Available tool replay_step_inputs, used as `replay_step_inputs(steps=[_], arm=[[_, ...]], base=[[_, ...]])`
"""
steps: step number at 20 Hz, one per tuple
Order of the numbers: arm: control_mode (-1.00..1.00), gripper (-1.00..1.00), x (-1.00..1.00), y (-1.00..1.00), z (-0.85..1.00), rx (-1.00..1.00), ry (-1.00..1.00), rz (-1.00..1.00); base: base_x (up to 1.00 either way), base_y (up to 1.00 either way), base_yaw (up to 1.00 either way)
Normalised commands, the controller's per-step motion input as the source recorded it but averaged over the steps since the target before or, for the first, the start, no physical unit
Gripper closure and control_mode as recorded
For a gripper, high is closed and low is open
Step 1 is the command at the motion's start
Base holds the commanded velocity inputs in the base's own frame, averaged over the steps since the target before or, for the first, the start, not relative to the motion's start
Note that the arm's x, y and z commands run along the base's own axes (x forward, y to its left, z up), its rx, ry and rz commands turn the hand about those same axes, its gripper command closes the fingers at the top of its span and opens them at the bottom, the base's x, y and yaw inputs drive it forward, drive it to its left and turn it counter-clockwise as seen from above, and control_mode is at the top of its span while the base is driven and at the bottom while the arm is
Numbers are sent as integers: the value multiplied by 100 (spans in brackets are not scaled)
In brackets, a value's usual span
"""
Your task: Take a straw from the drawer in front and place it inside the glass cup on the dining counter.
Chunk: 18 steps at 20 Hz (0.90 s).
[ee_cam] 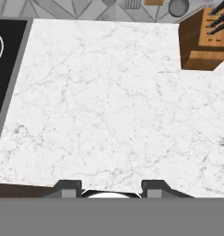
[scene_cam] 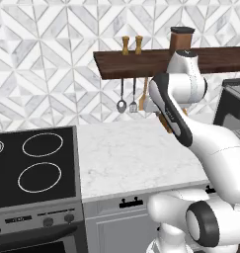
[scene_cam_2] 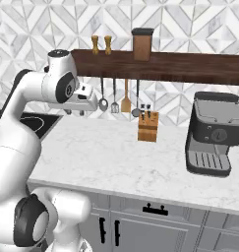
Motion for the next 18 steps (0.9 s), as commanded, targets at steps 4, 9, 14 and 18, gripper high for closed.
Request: replay_step_inputs(steps=[4, 9, 14, 18], arm=[[100, -100, -1, 0, 0, 0, 0, 0], [100, -100, 0, 0, 0, 0, 0, 0], [100, -100, 0, 0, 0, 0, 0, 0], [100, -100, 0, 0, 0, 0, 0, 0]], base=[[-31, 0, 0], [-100, -1, -1], [-44, -28, 9], [35, -70, 40]])
